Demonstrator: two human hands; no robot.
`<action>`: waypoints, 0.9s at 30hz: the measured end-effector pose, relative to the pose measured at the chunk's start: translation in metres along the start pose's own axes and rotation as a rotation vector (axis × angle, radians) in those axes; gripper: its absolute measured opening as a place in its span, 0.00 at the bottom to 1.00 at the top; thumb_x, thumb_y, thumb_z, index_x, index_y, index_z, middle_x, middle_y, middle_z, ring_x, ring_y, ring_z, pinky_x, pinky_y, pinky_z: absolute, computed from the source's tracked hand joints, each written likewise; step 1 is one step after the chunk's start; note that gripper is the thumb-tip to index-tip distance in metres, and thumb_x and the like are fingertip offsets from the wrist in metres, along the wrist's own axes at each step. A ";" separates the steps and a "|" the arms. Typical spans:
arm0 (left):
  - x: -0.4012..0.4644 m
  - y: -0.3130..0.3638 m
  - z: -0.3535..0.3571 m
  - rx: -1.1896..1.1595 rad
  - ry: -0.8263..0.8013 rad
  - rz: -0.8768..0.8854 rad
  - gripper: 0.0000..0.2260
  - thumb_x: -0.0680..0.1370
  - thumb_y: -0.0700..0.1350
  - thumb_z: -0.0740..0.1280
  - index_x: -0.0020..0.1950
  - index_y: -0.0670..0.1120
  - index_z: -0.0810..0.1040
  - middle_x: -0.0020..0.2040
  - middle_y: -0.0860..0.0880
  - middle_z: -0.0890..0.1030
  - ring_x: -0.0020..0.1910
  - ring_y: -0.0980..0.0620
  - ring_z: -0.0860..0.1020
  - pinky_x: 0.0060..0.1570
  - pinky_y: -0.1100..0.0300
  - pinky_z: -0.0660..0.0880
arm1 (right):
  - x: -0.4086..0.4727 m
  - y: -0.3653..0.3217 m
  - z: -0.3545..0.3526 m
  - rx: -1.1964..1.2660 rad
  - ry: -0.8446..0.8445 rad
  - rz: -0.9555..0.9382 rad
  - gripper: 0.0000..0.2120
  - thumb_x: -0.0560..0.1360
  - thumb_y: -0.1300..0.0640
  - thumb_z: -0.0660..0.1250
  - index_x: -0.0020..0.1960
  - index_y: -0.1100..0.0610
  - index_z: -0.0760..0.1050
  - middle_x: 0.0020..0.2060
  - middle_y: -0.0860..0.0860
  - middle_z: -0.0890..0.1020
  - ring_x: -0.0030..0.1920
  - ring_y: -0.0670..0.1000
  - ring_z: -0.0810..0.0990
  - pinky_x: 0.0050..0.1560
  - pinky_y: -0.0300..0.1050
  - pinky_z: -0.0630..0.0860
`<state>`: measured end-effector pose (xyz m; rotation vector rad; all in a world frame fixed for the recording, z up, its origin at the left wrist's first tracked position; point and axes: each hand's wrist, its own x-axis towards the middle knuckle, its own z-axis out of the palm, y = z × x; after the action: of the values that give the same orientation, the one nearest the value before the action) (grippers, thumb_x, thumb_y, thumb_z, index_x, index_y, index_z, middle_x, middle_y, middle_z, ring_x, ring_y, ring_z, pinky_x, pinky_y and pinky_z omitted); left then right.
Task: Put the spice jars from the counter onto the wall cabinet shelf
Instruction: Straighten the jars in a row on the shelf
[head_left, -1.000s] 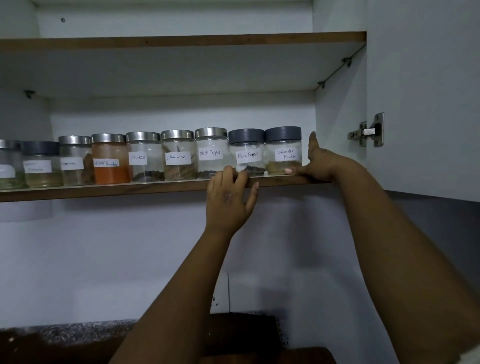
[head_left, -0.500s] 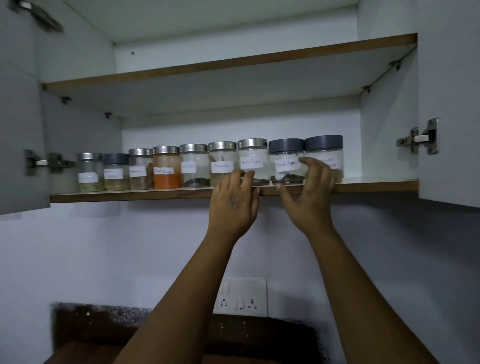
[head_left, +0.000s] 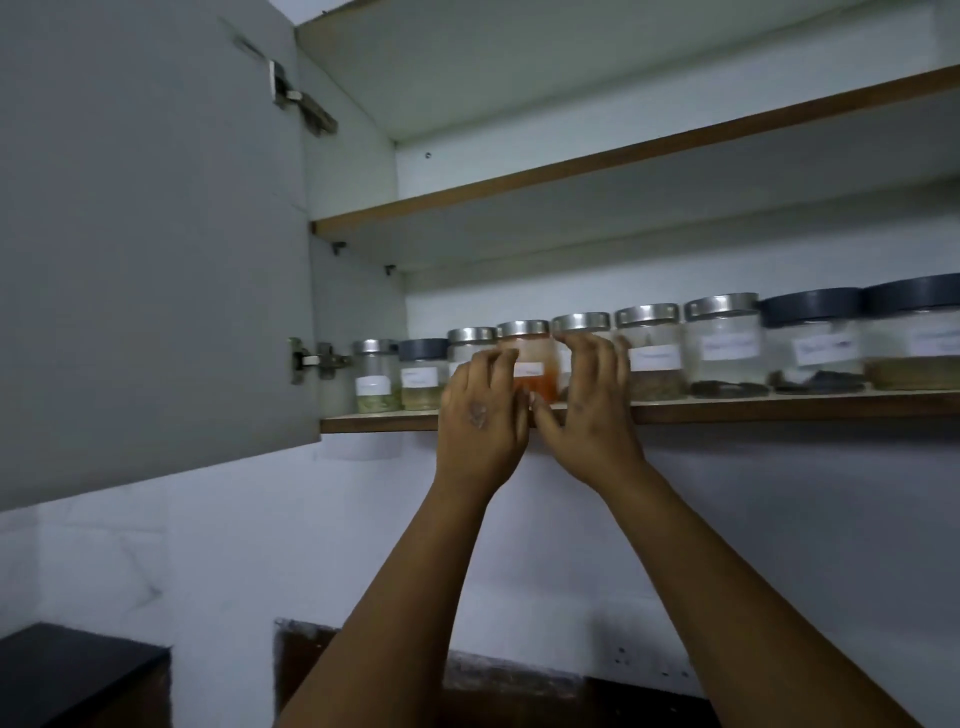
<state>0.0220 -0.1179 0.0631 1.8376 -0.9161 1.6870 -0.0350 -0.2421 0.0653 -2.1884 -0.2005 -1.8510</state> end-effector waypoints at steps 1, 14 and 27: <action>0.005 -0.021 -0.008 0.006 -0.013 0.016 0.17 0.79 0.45 0.61 0.67 0.42 0.74 0.60 0.43 0.77 0.56 0.45 0.76 0.54 0.51 0.74 | 0.005 -0.011 0.011 -0.018 0.000 -0.012 0.27 0.72 0.51 0.69 0.68 0.58 0.67 0.63 0.57 0.72 0.65 0.58 0.68 0.71 0.41 0.53; 0.137 -0.223 -0.071 0.261 -0.589 -0.003 0.10 0.80 0.41 0.63 0.60 0.44 0.77 0.57 0.42 0.79 0.55 0.45 0.78 0.59 0.49 0.76 | 0.143 -0.107 0.119 -0.202 -0.490 -0.111 0.18 0.76 0.69 0.64 0.64 0.57 0.76 0.60 0.53 0.75 0.58 0.52 0.75 0.54 0.41 0.71; 0.147 -0.256 0.023 0.458 -0.818 -0.011 0.14 0.77 0.50 0.70 0.45 0.39 0.77 0.41 0.46 0.76 0.43 0.45 0.74 0.44 0.56 0.72 | 0.183 -0.112 0.205 -0.712 -0.941 -0.056 0.14 0.74 0.60 0.67 0.59 0.60 0.79 0.55 0.57 0.81 0.53 0.57 0.79 0.52 0.48 0.76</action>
<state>0.2309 0.0116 0.2282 2.9354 -0.8299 1.1713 0.1597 -0.0877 0.2278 -3.4205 0.2780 -0.7977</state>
